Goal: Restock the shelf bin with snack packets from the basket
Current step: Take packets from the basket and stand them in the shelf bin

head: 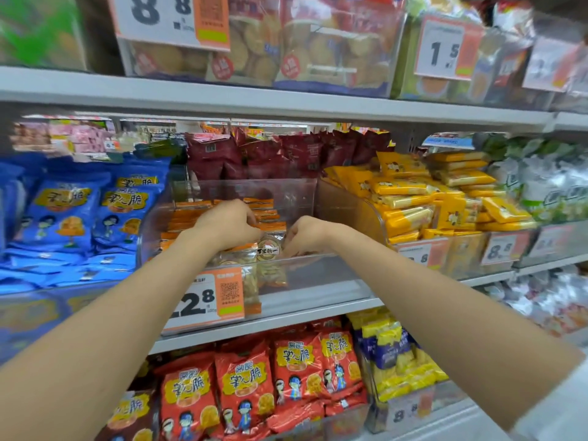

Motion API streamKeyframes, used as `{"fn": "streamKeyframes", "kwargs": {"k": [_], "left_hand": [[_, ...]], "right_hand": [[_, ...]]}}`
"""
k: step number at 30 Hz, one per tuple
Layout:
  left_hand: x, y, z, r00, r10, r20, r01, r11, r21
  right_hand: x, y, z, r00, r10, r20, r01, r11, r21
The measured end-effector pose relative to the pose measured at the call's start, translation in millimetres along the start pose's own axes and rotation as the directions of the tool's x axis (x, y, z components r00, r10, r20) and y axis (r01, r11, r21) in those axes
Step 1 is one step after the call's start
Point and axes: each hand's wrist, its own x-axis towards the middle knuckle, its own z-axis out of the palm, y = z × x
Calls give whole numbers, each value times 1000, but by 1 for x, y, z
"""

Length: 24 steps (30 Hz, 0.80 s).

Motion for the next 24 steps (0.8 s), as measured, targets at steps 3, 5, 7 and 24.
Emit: {"fn": "streamKeyframes", "kwargs": {"k": [3,5,7,24], "left_hand": [[-7,2,-7,998,-21,-67,18,999,-50],[-14,8,-12,993,-5,-117,-3,998,-65],[-25,21,-18,985,31,-168,-47,995,-91],[-136,217,153,929,277,244,-218,945,-242]], "right_hand": [[-9,1,-5,996,20,-86,-16,999,45],[-17,5,-8,962,8,-274,18,996,93],[-32,11,-9,863,-24,-505,125,978,166],[-240,210,87,892,126,-434,-34,977,212]]}}
